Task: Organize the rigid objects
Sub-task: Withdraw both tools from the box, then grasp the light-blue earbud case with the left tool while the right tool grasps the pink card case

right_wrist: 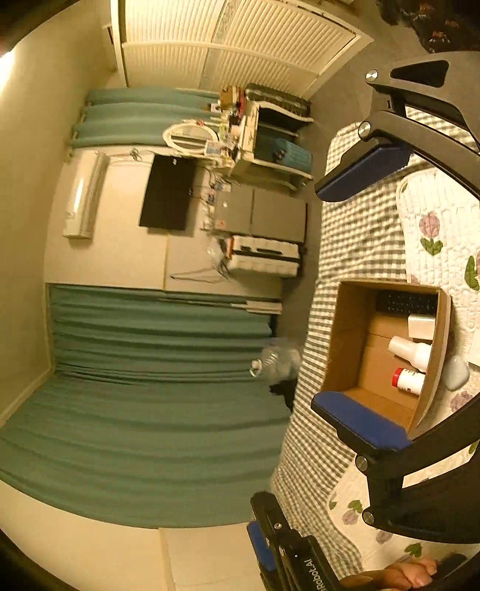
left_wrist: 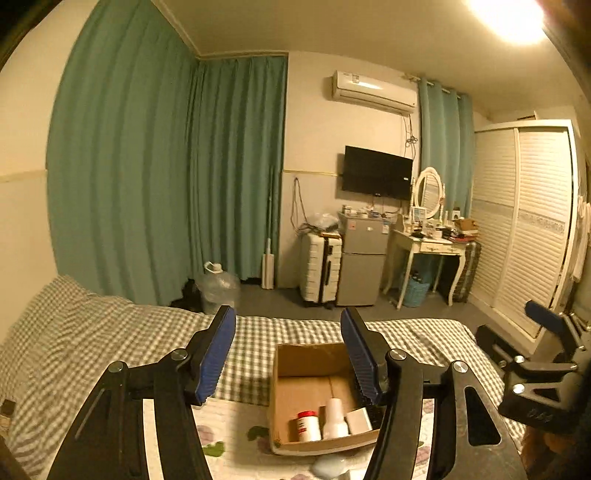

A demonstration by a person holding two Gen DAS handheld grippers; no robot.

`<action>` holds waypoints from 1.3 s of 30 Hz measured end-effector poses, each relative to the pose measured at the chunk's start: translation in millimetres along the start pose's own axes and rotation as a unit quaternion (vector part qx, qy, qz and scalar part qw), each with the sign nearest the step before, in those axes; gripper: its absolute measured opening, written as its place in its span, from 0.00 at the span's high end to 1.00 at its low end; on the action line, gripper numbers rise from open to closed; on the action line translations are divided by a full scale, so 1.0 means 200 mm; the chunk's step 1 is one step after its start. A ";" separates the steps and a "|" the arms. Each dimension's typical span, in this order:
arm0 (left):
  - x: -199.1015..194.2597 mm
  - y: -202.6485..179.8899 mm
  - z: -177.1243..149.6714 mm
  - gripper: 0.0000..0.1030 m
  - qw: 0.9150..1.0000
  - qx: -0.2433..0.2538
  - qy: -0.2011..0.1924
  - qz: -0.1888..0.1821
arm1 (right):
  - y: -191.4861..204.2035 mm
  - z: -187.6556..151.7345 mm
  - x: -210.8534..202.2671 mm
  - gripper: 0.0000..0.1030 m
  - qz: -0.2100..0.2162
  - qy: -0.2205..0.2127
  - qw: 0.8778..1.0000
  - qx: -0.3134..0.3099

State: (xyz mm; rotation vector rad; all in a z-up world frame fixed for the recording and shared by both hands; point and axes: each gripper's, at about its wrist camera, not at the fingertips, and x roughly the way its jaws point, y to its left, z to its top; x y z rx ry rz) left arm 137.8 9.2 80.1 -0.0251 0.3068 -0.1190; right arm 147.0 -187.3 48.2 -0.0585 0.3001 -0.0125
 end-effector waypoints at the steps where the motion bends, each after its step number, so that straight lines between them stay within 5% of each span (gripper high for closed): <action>1: -0.02 0.01 0.00 0.40 1.000 0.000 -0.002 0.000 | -0.01 0.01 -0.04 0.00 0.000 -0.002 1.000 0.000; 14: -0.13 0.02 -0.23 0.40 1.000 0.007 0.027 -0.010 | 0.06 -0.23 -0.23 0.00 0.006 0.030 0.999 -0.008; 21: 0.04 0.01 -0.45 0.40 0.996 0.018 0.083 -0.026 | 0.08 -0.47 -0.11 0.00 0.011 0.114 0.993 0.035; 32: 0.24 0.07 -0.72 0.41 0.992 0.040 0.116 -0.016 | 0.20 -0.93 0.19 0.00 -0.007 0.223 0.972 0.073; 39: 0.41 0.06 -0.90 0.42 0.984 0.058 0.160 -0.062 | 0.28 -1.17 0.35 0.00 -0.011 0.291 0.954 0.075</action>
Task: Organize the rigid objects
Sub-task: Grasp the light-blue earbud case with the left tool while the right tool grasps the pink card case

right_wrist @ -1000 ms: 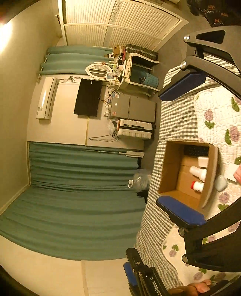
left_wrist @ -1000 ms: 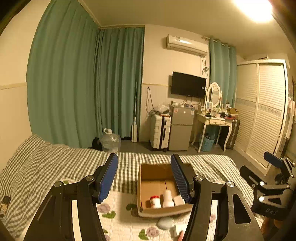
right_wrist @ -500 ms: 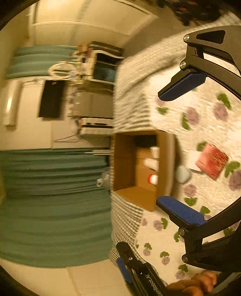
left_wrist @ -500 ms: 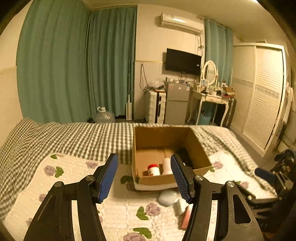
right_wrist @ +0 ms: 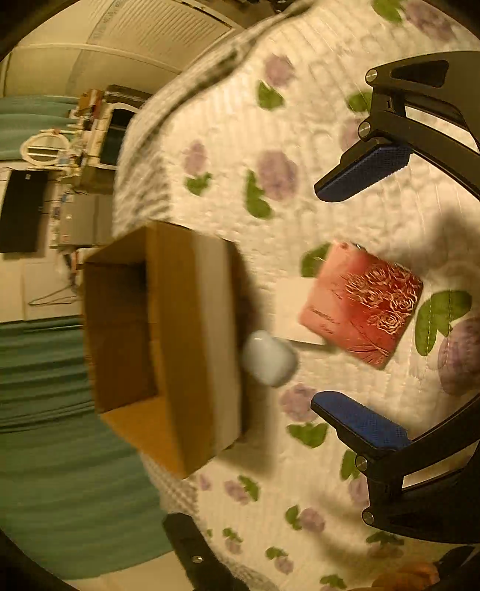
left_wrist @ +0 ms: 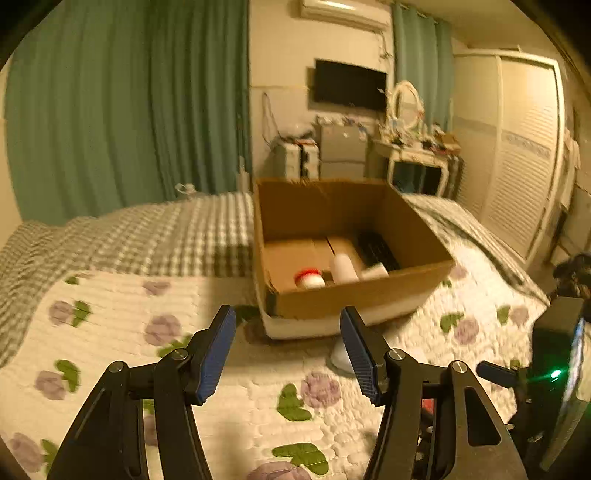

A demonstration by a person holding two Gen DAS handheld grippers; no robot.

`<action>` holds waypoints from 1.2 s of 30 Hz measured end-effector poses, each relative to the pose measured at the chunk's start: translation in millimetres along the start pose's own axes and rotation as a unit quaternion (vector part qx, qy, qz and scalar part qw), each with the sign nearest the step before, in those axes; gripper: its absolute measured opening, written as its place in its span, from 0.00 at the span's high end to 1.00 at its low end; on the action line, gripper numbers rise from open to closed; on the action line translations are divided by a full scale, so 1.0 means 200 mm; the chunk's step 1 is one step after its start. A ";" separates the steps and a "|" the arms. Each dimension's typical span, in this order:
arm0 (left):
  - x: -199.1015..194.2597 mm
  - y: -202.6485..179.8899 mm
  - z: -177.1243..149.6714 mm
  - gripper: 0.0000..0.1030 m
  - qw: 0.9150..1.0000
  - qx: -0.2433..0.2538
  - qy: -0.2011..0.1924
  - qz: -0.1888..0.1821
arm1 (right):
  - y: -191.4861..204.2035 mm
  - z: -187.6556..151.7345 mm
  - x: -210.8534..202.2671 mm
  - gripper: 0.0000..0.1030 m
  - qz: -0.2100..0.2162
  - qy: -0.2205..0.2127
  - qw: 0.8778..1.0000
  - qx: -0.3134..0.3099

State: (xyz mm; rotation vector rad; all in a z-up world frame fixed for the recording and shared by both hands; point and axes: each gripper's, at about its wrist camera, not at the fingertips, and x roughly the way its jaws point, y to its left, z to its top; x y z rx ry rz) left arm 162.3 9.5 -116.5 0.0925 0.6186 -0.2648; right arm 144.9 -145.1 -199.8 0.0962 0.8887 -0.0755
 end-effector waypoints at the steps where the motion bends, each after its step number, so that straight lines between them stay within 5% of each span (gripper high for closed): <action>1: 0.02 -0.01 -0.01 0.42 1.000 0.004 0.005 -0.006 | 0.01 -0.02 0.04 0.00 -0.007 0.012 1.000 -0.010; 7: 0.19 -0.06 -0.10 0.42 0.999 0.014 0.037 -0.032 | -0.07 -0.10 0.18 0.04 0.009 0.057 0.998 0.012; 8: 0.22 -0.07 -0.10 0.42 0.998 0.015 0.043 -0.038 | -0.08 -0.10 0.18 0.12 0.005 0.056 0.998 0.009; 9: 0.24 -0.08 -0.10 0.42 0.998 0.014 0.047 -0.045 | -0.08 -0.10 0.18 0.31 -0.001 0.054 0.999 0.000; 15: 0.32 -0.18 -0.13 0.42 0.995 0.034 0.068 -0.071 | -0.22 -0.12 0.16 0.75 -0.004 0.063 0.998 0.007; 21: 0.46 -0.28 -0.19 0.41 0.989 0.075 0.113 -0.053 | -0.30 -0.12 0.15 0.80 0.019 0.067 0.997 0.025; 32: 0.67 -0.33 -0.20 0.41 0.986 0.056 0.153 -0.031 | -0.33 -0.11 0.19 0.80 0.034 0.066 0.997 0.038; 36: 0.67 -0.31 -0.21 0.51 0.987 0.041 0.149 -0.039 | -0.33 -0.11 0.19 0.80 0.031 0.065 0.997 0.035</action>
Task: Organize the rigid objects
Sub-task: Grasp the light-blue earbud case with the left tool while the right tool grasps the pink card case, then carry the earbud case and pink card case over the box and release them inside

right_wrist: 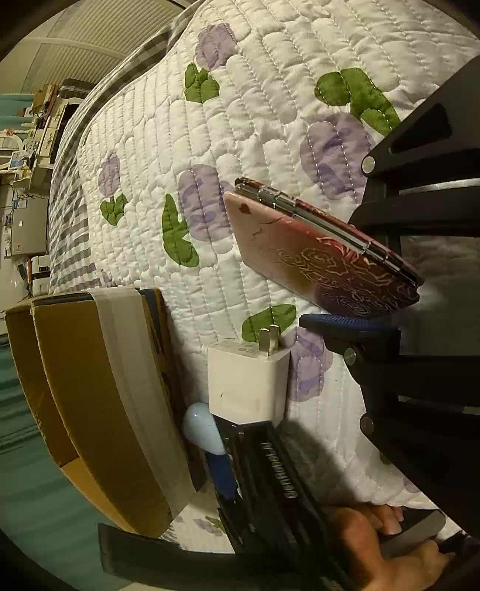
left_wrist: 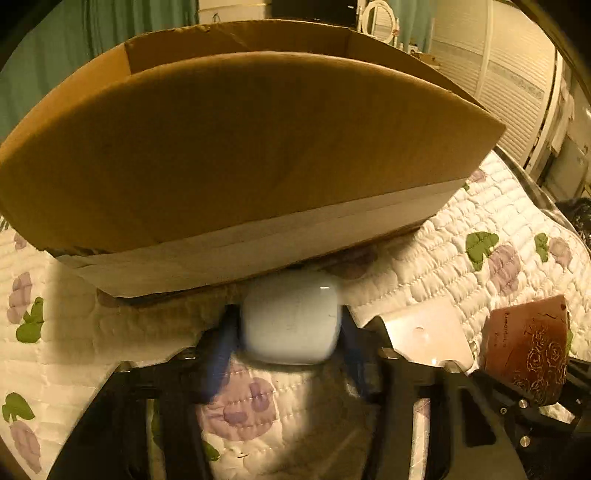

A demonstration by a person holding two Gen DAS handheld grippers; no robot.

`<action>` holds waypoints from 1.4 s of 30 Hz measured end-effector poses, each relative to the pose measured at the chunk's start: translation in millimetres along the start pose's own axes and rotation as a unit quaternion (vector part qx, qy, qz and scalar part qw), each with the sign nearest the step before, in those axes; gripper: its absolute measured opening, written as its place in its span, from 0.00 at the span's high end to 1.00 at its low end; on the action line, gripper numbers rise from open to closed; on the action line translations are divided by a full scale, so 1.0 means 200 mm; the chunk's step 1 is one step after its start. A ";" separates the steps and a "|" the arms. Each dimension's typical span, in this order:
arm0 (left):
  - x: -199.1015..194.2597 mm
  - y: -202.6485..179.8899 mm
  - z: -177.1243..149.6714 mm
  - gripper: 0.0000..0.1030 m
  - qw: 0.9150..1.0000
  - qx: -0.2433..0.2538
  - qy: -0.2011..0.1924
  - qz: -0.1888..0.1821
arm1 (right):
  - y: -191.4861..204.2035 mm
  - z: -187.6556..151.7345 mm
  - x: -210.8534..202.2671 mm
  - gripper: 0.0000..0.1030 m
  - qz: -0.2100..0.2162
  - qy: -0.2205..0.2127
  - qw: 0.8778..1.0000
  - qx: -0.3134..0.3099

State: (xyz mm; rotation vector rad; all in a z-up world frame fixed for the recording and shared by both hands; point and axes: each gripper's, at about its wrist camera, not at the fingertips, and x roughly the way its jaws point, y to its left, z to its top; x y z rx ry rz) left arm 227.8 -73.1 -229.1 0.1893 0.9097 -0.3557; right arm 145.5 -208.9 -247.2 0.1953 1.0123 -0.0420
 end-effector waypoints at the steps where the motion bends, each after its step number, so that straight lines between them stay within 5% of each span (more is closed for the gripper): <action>1: -0.01 -0.01 0.00 0.51 1.000 0.003 -0.003 0.003 | 0.00 0.00 0.00 0.80 -0.001 0.000 1.000 -0.001; 13: -0.34 0.00 -0.20 0.52 0.999 -0.036 -0.023 0.009 | 0.06 -0.05 -0.08 0.82 -0.002 -0.007 0.999 -0.036; 21: -0.62 -0.02 -0.37 0.52 0.998 -0.048 -0.048 0.012 | 0.07 -0.11 -0.25 0.91 0.013 -0.025 0.998 -0.057; 42: -1.19 0.02 -0.23 0.52 0.983 -0.072 -0.166 0.013 | 0.14 -0.07 -0.82 0.91 0.057 -0.136 0.987 -0.070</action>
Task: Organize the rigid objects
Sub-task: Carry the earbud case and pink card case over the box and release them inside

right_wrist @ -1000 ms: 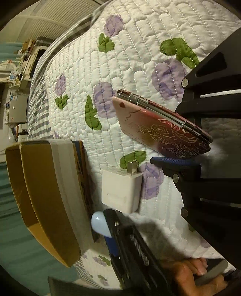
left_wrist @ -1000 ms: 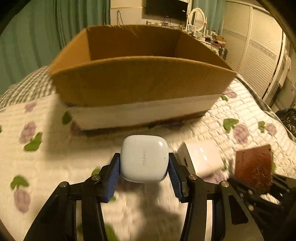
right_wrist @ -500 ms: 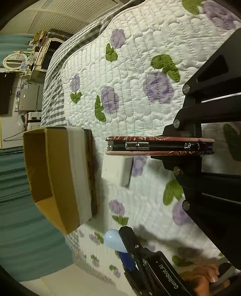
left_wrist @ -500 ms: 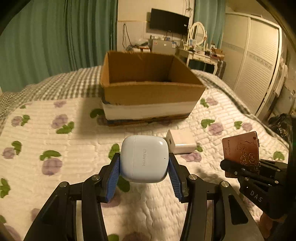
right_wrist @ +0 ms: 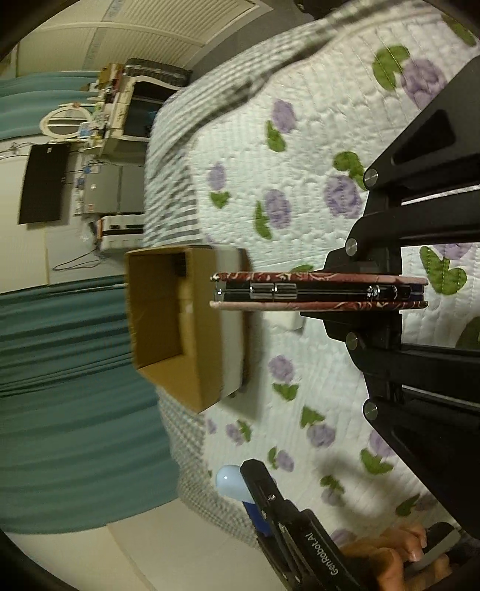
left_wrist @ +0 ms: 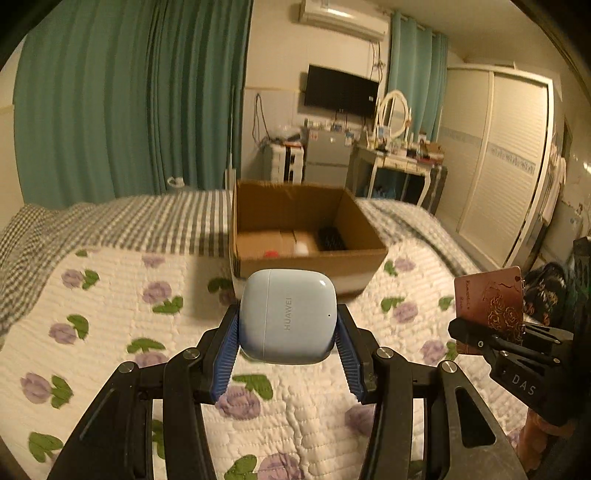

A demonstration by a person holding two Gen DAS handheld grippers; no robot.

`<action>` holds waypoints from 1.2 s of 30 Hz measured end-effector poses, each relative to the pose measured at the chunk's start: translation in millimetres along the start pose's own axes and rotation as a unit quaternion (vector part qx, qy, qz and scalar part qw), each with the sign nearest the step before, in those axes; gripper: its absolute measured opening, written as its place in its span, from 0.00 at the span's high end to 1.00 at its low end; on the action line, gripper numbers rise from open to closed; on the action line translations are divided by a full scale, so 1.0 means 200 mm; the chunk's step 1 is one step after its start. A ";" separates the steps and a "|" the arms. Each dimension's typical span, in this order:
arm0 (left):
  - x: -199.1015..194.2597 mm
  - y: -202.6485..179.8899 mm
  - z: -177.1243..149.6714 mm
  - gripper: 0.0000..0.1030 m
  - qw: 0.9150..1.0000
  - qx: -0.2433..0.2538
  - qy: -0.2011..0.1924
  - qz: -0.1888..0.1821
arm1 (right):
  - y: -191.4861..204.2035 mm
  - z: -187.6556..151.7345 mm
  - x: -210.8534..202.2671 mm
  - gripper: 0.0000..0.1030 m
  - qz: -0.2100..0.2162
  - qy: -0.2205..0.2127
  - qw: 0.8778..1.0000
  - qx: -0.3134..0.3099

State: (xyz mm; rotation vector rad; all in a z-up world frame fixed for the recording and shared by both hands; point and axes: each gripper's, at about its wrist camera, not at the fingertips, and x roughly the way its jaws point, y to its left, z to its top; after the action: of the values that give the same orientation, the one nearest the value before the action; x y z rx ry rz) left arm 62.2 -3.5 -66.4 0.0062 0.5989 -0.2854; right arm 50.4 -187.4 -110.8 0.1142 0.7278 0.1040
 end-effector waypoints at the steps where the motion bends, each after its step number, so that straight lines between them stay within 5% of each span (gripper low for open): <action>1: -0.02 0.00 0.02 0.52 1.000 -0.001 -0.006 -0.001 | 0.01 0.03 -0.03 0.91 0.002 -0.008 1.000 -0.001; 12: -0.12 0.01 0.33 0.51 0.997 -0.007 -0.077 -0.003 | 0.10 0.40 -0.25 0.91 0.025 -0.098 0.994 -0.029; 22: 0.04 0.05 0.59 0.51 0.994 -0.007 -0.109 0.006 | 0.16 0.74 -0.24 0.91 0.034 -0.159 0.985 -0.058; 28: 0.27 0.06 0.66 0.51 0.995 0.001 -0.096 0.012 | 0.17 0.89 -0.05 0.91 0.039 -0.164 0.983 -0.070; 36: 0.68 0.12 0.66 0.51 0.999 0.005 -0.048 0.023 | 0.09 0.90 0.40 0.91 0.037 -0.111 0.991 -0.071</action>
State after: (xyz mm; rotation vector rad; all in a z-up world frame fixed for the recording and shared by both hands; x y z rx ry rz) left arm 248.5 -27.5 -34.0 0.0157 0.5009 -0.2419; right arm 229.4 -170.3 -27.9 0.0170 0.4921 0.2103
